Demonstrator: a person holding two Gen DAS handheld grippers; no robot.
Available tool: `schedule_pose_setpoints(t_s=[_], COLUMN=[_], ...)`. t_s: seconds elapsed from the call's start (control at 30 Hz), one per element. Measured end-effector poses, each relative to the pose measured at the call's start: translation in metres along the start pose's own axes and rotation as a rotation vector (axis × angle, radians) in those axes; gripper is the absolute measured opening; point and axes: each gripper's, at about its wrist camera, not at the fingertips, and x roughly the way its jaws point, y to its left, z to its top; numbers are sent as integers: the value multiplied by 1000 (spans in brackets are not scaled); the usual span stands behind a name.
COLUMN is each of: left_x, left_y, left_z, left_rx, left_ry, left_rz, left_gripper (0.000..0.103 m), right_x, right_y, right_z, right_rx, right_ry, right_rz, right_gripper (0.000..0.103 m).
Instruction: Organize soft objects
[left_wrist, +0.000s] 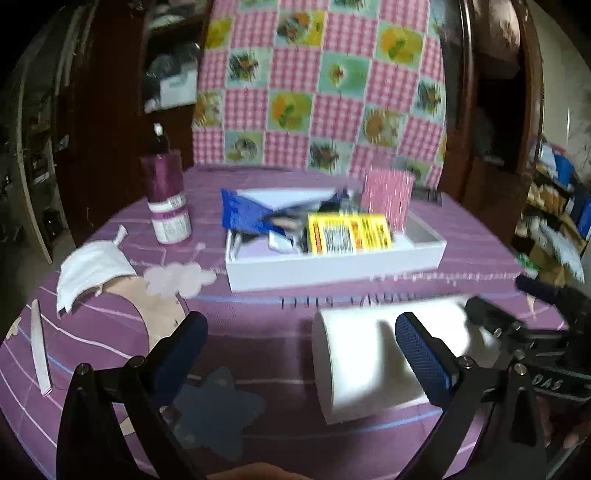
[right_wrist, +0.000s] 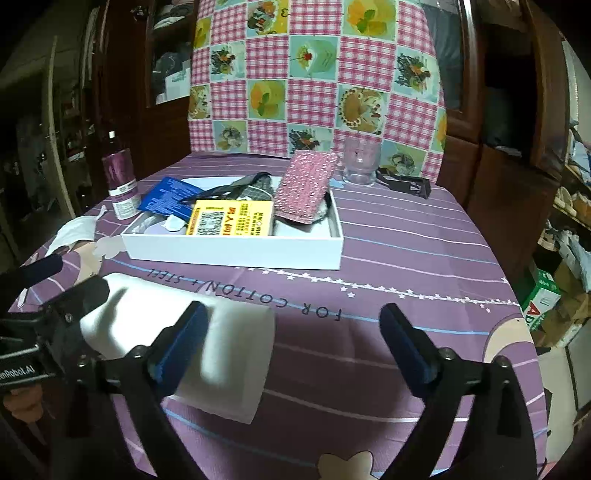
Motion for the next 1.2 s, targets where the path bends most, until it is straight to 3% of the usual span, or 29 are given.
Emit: schedule_pose_setpoints(t_s=[0.47, 0.7, 1.2], left_x=[3, 3, 3], left_y=[0, 0, 0], left_z=[-2, -2, -2], left_rx=[-2, -3, -3], left_ry=[18, 19, 18], left_rz=[-12, -13, -14], left_gripper=[103, 103, 103], right_x=[1, -4, -3], right_y=[-1, 10, 8], right_z=[0, 0, 1], right_rx=[-7, -59, -58], right_ry=[-1, -27, -24], right_rz=[-16, -86, -74], right_gripper=[102, 102, 102])
